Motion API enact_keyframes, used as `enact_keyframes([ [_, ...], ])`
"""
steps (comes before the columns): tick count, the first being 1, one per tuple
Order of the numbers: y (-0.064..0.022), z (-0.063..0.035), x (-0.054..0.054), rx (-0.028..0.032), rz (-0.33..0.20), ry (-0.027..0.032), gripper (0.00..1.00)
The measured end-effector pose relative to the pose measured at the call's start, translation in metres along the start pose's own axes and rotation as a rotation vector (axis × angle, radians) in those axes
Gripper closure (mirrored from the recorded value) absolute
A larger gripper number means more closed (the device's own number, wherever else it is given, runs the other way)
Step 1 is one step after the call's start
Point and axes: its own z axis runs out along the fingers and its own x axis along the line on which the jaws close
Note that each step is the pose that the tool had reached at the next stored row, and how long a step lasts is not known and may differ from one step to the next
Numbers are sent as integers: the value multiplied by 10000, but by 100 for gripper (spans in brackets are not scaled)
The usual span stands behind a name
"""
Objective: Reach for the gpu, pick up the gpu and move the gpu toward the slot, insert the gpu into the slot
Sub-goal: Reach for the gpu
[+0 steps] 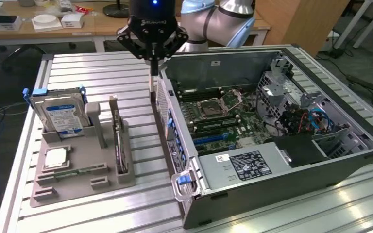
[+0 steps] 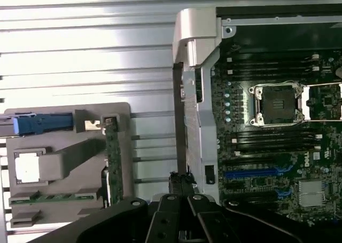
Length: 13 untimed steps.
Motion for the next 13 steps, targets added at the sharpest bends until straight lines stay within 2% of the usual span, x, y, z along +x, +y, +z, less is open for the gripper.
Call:
enact_keyframes([
  [1,-7,-2,81,0,1,-1,90],
  [4,-19,-6,201,0,1,0,90],
  [13,-48,-7,507,1,12,-1,90],
])
